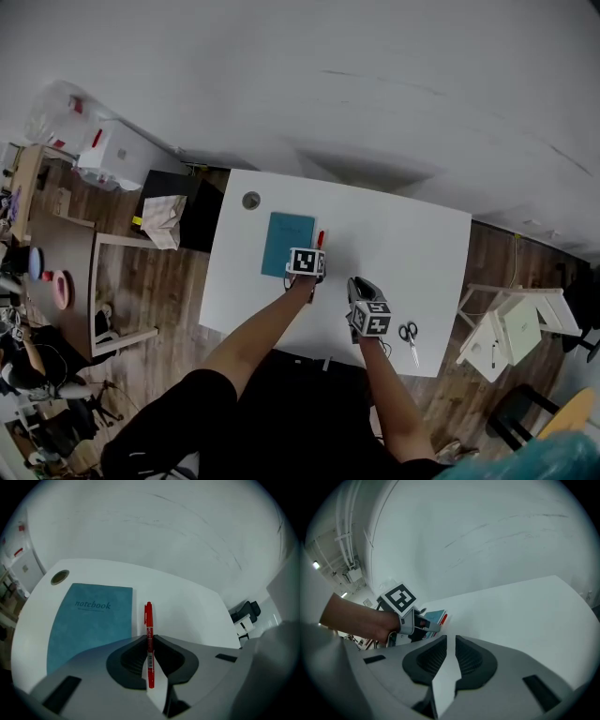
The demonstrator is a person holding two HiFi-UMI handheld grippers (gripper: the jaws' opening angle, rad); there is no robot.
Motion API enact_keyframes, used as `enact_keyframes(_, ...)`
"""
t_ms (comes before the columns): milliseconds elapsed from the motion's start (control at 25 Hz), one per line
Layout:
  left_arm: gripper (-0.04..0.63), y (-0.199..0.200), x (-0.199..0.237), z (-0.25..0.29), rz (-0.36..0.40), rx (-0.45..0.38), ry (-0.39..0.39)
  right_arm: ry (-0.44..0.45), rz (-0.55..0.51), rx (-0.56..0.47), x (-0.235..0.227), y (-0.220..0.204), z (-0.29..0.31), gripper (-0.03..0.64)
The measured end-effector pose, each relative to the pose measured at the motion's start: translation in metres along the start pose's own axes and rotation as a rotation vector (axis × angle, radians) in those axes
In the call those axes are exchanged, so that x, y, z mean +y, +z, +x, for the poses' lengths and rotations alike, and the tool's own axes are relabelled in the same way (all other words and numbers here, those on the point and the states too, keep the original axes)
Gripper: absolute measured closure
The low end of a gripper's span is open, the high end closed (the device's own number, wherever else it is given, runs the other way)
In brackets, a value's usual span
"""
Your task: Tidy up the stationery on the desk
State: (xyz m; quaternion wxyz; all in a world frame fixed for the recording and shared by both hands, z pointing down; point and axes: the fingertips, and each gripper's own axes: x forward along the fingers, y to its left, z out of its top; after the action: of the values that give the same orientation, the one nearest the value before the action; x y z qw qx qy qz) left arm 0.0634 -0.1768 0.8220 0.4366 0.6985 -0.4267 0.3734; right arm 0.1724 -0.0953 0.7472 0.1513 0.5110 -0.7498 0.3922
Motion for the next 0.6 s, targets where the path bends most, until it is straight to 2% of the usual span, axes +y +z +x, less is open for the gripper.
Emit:
enact_keyframes(160,0.544,0.0005,0.0075,0.0033,0.005,0.02,0.029,-0.003,-0.005,0.008,-0.0007,-0.0007,0.0007,0.545)
enact_keyframes(360,0.544,-0.0031,0.0093,0.0062,-0.028,0.026,0.029,-0.001,0.001,0.02,-0.0021,-0.0054,-0.0001,0.545)
enact_keyframes(600,0.541,0.0004,0.0045,0.0059,-0.029,0.015,0.015,0.02,0.016,-0.003,-0.0066,0.0003,-0.0017,0.545)
